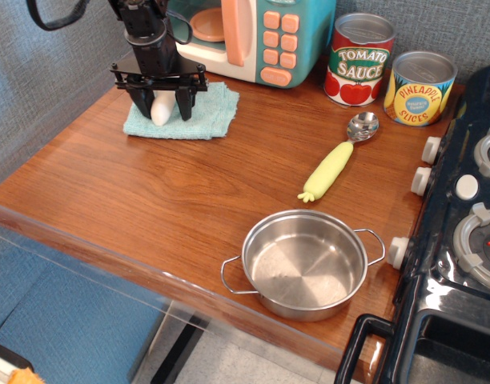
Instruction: Move the mushroom into the pot.
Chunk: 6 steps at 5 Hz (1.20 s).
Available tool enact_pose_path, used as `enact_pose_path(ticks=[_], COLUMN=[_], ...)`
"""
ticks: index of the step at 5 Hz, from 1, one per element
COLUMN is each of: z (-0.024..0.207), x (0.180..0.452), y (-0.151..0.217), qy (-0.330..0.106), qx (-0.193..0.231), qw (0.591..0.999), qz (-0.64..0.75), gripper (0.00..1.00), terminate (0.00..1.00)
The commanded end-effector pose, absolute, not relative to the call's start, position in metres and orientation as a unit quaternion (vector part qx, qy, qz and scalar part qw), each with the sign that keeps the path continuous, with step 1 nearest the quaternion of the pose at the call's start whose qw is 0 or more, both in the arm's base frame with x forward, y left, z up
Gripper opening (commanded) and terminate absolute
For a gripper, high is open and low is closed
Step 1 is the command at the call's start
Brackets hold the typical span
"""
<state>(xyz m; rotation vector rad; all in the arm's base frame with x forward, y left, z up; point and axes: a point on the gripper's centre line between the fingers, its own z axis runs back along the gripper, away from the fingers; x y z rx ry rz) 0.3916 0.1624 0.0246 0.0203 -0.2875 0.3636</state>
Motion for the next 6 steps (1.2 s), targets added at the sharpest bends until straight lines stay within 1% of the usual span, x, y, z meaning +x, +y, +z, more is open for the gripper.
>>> enact_pose_path(ticks=[1, 2, 3, 4, 5, 6], z=[0.070, 0.099, 0.110, 0.106, 0.100, 0.098], x=[0.397, 0.385, 0.357, 0.321, 0.294, 0.278], y=[0.149, 0.121, 0.073, 0.028, -0.016, -0.057], qy=[-0.189, -0.218, -0.231, -0.223, -0.207, -0.204], qx=[0.033, 0.030, 0.013, -0.013, -0.032, -0.033], qw=[0.970, 0.967, 0.969, 0.974, 0.977, 0.975], qz=[0.148, 0.129, 0.090, 0.022, -0.048, -0.086], gripper=[0.00, 0.00, 0.00, 0.00, 0.00, 0.00], terminate=[0.00, 0.00, 0.00, 0.00, 0.00, 0.00])
